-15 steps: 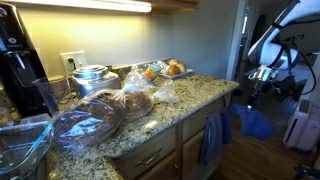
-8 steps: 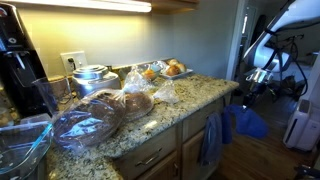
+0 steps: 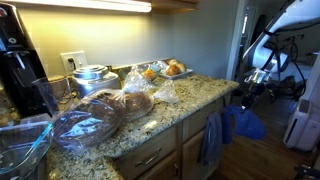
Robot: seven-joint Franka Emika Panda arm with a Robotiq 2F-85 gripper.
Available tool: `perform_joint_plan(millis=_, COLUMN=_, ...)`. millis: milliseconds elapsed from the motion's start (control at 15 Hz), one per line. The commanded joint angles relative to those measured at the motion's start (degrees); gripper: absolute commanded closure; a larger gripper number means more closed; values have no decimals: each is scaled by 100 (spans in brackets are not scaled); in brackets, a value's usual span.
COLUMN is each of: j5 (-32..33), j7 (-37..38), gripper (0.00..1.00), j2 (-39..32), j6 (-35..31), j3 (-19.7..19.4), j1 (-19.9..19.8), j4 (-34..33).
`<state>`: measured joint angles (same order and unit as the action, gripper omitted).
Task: Remove the blue towel from the countertop and hang it on the drawer
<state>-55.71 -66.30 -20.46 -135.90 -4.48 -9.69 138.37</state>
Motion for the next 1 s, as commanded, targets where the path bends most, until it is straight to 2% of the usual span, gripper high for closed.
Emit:
perform_joint_plan(millis=0, j5=111, j7=-76, gripper=93, j2=307, j6=301, j3=49, j1=-72, j4=198)
perform_joint_plan(millis=200, j5=-221, j7=-270, gripper=93, j2=314, j6=-54, j3=73, j1=-73, j4=188)
perform_joint_plan(millis=467, j5=-415, j7=-305, gripper=93, j2=145, j6=-211, j3=50, j1=-121, j4=26)
perform_joint_plan(millis=933, j5=-844, j7=-451, gripper=93, j2=-153, j6=-181, j3=30, j1=-198, j4=-289)
